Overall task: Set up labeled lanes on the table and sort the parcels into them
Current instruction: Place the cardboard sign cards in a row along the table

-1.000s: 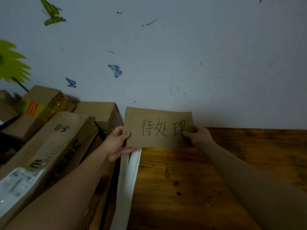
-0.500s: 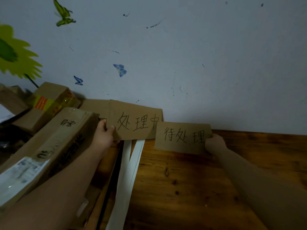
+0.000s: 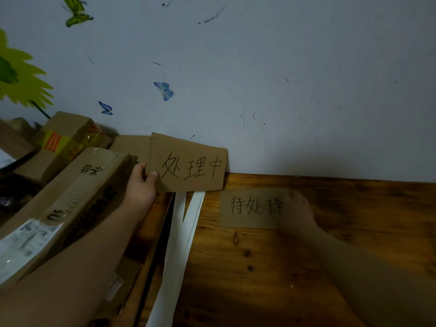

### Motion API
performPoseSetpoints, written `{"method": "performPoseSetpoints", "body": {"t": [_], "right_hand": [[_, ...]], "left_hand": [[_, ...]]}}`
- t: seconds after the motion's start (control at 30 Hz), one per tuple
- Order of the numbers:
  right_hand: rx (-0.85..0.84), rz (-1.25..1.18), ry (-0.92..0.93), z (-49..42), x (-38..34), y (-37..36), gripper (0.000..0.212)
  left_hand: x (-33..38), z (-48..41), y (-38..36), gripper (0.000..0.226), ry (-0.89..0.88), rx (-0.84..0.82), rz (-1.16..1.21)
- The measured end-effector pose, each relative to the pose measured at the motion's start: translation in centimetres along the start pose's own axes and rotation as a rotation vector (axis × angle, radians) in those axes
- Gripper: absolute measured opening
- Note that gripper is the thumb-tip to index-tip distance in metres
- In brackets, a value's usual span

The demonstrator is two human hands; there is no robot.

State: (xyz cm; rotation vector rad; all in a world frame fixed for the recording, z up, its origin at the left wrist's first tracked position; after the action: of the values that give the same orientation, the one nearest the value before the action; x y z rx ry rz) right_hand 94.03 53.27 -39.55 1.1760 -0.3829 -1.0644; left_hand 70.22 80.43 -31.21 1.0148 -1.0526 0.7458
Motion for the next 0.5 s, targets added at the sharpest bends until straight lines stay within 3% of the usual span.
{"method": "performPoseSetpoints", "body": {"t": [0.03,0.1,0.5], "right_hand": [[-0.044,0.144,0.146,0.5,-0.7,-0.7,0.059],[-0.18,0.261,0.268,1.4,-1.3,-2.5,0.056],[-0.223,0.3,0.26,-2.5,-5.2,-3.9,0.066]], "left_hand": [[-0.1,0.0,0.0,0.037,0.002,-0.001,0.011],[-0.2,0.1,-0.1,0.036,0.004,-0.004,0.015],[0.0,0.2,-0.3,0.032,-0.01,-0.005,0.03]]}}
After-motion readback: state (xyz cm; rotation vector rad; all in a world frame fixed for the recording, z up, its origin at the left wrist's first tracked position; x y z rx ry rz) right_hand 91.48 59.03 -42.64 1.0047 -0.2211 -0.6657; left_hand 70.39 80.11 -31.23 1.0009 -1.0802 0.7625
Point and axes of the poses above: each hand's wrist, its own z-axis away from the middle knuckle, its own y-axis out of the back of the hand, x = y × z, the point moved 4 cm from there along -z, towards the middle knuckle, and after that the axes turned 1 degree about -y, right-handed, at the moved point
